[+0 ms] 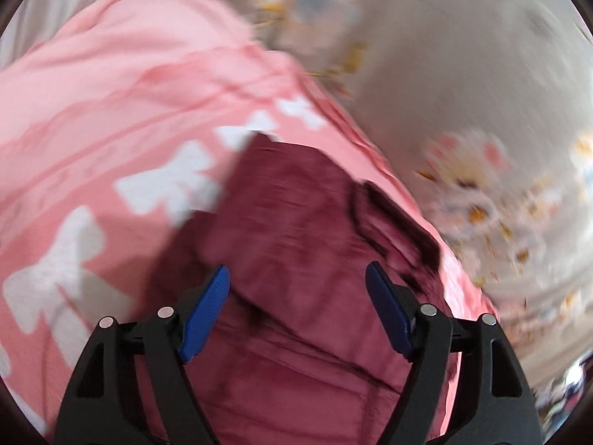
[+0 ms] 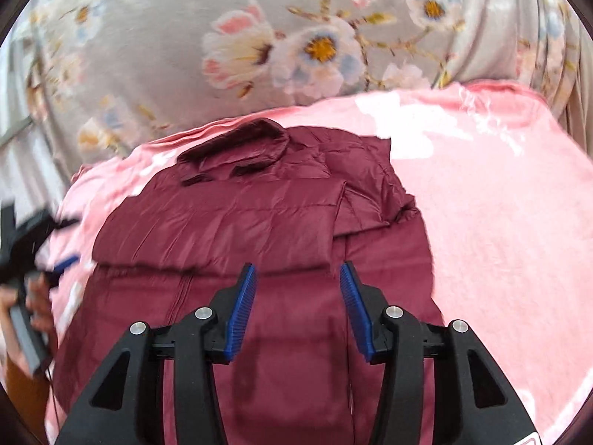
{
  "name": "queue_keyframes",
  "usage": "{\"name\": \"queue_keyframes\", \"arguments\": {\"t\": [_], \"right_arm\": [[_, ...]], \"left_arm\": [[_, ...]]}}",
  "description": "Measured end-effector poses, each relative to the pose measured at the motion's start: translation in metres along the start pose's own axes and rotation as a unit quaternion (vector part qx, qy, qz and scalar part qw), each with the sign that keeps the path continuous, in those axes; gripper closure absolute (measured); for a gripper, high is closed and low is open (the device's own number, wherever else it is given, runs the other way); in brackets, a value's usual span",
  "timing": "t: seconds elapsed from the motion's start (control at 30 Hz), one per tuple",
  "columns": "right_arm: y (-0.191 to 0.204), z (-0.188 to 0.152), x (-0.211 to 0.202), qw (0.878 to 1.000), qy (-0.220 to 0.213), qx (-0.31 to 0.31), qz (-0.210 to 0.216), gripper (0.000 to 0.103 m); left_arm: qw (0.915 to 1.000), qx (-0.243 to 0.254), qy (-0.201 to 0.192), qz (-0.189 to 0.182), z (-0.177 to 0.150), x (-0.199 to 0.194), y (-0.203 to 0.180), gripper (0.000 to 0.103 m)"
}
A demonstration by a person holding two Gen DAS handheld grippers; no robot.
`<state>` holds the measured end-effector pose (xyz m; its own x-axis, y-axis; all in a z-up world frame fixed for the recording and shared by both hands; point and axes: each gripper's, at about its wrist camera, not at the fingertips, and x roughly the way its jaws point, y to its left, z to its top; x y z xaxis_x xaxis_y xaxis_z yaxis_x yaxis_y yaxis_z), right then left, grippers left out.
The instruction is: Fold large clothes
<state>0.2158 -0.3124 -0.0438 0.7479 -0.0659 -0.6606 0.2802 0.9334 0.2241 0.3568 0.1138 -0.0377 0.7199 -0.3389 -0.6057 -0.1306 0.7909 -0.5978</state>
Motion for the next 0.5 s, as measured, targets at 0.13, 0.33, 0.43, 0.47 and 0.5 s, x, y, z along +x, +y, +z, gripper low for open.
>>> {"name": "queue_keyframes", "arguments": {"t": [0.13, 0.33, 0.43, 0.47, 0.5], "right_arm": [[-0.004, 0.008, 0.029, 1.000, 0.016, 0.017, -0.015, 0.056], [-0.007, 0.012, 0.058, 0.998, 0.047, 0.051, 0.004, 0.056], [-0.007, 0.012, 0.067, 0.996, 0.057, 0.062, 0.012, 0.070], [-0.005, 0.013, 0.069, 0.996, 0.059, 0.059, 0.010, 0.083], [-0.003, 0.013, 0.069, 0.997, 0.056, 0.057, 0.012, 0.090]], "left_arm": [[0.9991, -0.039, 0.011, 0.009, 0.011, 0.016, 0.033, 0.037], [0.9969, -0.065, 0.044, -0.005, 0.010, 0.041, 0.042, 0.055], [0.9957, -0.073, 0.057, -0.002, 0.007, 0.050, 0.042, 0.072], [0.9956, -0.074, 0.057, 0.002, 0.007, 0.052, 0.043, 0.080], [0.9953, -0.076, 0.060, 0.009, 0.007, 0.055, 0.044, 0.091]]}}
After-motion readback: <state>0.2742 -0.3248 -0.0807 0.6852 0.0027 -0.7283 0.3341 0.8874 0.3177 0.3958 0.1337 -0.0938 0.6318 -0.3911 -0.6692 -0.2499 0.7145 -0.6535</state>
